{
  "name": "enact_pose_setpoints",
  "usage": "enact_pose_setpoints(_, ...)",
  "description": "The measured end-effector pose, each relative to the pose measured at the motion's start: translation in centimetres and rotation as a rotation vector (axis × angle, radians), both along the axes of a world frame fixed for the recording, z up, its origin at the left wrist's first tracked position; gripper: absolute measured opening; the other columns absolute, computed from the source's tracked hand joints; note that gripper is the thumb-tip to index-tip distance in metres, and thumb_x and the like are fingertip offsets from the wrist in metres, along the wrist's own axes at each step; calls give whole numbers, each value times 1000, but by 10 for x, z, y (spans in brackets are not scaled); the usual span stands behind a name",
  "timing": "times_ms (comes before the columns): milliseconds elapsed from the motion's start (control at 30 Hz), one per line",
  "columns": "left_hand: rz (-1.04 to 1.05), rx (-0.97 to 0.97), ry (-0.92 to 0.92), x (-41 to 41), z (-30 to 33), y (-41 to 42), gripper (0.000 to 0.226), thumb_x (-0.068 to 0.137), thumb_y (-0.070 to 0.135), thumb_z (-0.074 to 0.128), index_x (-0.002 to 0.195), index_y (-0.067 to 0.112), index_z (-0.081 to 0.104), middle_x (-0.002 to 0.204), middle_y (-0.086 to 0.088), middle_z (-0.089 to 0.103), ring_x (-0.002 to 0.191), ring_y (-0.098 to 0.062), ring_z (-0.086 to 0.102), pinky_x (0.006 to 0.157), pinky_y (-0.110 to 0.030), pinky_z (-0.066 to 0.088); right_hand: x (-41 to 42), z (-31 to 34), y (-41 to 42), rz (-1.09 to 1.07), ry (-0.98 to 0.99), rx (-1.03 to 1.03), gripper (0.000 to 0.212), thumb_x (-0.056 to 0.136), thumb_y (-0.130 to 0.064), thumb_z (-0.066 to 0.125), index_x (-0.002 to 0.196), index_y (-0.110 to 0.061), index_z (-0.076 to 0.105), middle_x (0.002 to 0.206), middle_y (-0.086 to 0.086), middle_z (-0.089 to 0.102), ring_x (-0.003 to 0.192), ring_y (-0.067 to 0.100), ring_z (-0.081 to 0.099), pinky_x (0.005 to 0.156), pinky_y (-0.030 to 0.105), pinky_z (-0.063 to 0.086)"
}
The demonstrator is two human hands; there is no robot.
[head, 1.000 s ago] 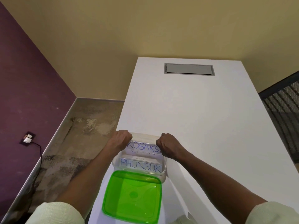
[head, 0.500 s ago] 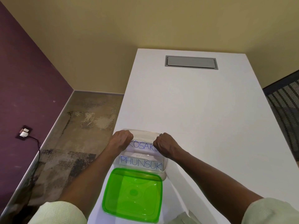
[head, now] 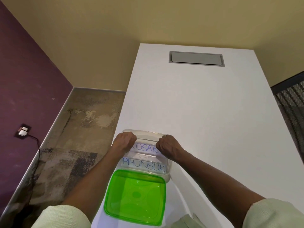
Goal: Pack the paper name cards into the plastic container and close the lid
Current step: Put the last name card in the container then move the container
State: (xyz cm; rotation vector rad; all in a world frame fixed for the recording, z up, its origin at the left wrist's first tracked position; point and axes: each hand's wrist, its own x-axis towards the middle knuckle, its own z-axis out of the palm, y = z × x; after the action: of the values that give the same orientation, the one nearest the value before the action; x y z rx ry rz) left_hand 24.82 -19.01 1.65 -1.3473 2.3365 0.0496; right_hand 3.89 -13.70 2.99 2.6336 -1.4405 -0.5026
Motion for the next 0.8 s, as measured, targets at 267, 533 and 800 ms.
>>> enact_pose_setpoints(267, 18, 22, 7, 1, -2, 1, 22, 89, 2, 46, 104, 6, 62, 109, -15, 63, 100, -32, 63, 81, -36, 48, 1, -4, 1, 11, 32, 13, 16, 75, -18, 70, 62, -25, 63, 59, -7, 63, 54, 11, 61, 50, 21, 39)
enact_pose_setpoints(533, 21, -36, 23, -4, 5, 8, 18, 90, 4, 51, 106, 5, 60, 105, -15, 63, 96, -29, 64, 79, -35, 50, 2, -12, -1, -40, -173, 122, 33, 97, 0, 31, 100, -8, 63, 102, 14, 65, 96, 32, 60, 71, 36, 38)
enact_pose_setpoints(800, 128, -16, 117, -5, 17, 15, 20, 92, -2, 43, 101, 4, 60, 106, -15, 62, 98, -33, 64, 79, -38, 51, -2, -5, 7, -136, -306, 141, 29, 92, 3, 34, 94, -2, 62, 98, 19, 65, 96, 32, 58, 67, 34, 32)
